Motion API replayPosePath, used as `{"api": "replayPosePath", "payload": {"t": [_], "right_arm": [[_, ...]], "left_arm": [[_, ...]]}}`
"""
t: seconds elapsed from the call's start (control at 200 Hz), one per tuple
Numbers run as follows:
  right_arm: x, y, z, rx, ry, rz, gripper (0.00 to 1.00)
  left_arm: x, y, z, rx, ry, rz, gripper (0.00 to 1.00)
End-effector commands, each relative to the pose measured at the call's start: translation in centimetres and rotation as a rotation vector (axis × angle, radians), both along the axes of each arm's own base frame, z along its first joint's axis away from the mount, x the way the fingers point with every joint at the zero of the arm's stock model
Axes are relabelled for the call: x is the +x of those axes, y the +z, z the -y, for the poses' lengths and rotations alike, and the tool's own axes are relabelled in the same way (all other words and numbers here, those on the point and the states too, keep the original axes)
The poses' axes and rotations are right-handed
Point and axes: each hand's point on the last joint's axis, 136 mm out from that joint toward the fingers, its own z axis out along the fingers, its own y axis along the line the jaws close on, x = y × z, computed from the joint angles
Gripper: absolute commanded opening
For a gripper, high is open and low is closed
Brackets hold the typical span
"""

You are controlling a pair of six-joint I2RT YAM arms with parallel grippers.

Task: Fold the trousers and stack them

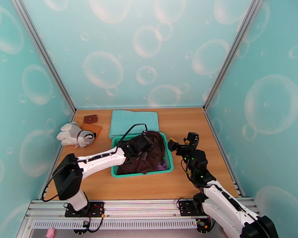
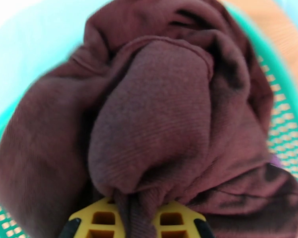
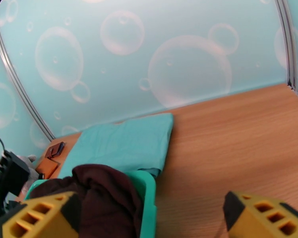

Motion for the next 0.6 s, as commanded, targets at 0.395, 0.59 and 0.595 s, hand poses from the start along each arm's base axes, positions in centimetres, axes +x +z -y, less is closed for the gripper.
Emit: {"api": "replayPosePath", "payload": {"t": [0.395,0.59,0.595], "right_arm": [[-0.5,0.8,-0.7,0.013,0.038,0.04,0.99],[-0.8,1.2,-3.0,-0.034,0.1,0.073,0.99],[-0.8,1.2,-3.0,-0.037,0.102,0.072,0.99]], "left_arm": [[-0.6,33.3,-13.7,-0.557,0.31,0.69,0.0],[-6.3,42.2,-24.6,-0.786,0.496,0.989,0.0],[-6.4,42.3,-24.9,-0.788,0.5,0.994,0.0]]}}
